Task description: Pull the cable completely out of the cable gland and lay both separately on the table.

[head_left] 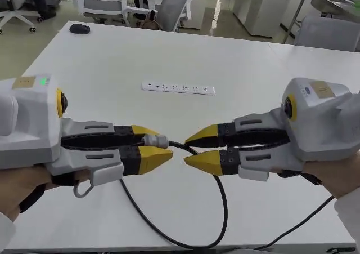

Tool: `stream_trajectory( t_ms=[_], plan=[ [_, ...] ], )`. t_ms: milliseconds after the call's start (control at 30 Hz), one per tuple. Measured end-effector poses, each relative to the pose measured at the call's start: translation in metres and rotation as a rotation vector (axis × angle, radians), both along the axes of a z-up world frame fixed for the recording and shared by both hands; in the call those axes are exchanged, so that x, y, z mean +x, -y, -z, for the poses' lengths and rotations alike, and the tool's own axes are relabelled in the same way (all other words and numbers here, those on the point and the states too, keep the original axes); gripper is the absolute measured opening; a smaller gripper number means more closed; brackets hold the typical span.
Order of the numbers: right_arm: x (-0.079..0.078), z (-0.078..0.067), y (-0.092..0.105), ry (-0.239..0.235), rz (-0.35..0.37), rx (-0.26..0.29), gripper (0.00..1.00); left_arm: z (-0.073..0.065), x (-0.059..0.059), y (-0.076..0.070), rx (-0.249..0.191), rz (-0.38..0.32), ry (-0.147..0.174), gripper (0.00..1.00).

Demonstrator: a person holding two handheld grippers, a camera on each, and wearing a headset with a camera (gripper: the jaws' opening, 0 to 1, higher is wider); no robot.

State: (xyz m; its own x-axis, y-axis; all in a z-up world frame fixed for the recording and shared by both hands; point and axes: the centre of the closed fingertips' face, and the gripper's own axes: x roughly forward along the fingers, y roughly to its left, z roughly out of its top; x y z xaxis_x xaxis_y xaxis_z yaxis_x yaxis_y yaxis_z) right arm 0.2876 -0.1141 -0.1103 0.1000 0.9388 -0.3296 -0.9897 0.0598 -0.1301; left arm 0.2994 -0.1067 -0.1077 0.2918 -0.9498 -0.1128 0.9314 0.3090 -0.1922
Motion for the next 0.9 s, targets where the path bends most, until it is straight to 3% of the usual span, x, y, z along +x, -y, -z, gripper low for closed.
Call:
stream_trajectory(
  t_ms=[167, 267, 533, 600, 667, 900],
  plan=[
    [0.001, 0.002, 0.002, 0.017, -0.012, -0.005, 0.10, 0.001, -0.005, 0.002, 0.009, 0.000, 0.002, 0.17],
    [0.002, 0.002, 0.001, 0.013, -0.014, -0.001, 0.09, 0.000, -0.006, 0.001, 0.001, -0.005, -0.015, 0.17],
    [-0.001, 0.002, -0.004, 0.024, -0.047, 0.011, 0.04, -0.004, -0.010, 0.007, 0.009, 0.006, -0.005, 0.17],
    [-0.001, 0.003, -0.006, 0.027, -0.050, 0.011, 0.04, -0.004, -0.008, 0.005, 0.015, 0.003, -0.004, 0.17],
    [0.000, 0.002, -0.009, 0.062, -0.055, 0.015, 0.03, -0.003, -0.007, 0.001, 0.014, 0.003, -0.002, 0.17],
    [0.005, 0.004, -0.015, 0.075, -0.019, 0.003, 0.03, -0.003, 0.000, -0.010, 0.011, 0.014, -0.004, 0.17]
  ],
)
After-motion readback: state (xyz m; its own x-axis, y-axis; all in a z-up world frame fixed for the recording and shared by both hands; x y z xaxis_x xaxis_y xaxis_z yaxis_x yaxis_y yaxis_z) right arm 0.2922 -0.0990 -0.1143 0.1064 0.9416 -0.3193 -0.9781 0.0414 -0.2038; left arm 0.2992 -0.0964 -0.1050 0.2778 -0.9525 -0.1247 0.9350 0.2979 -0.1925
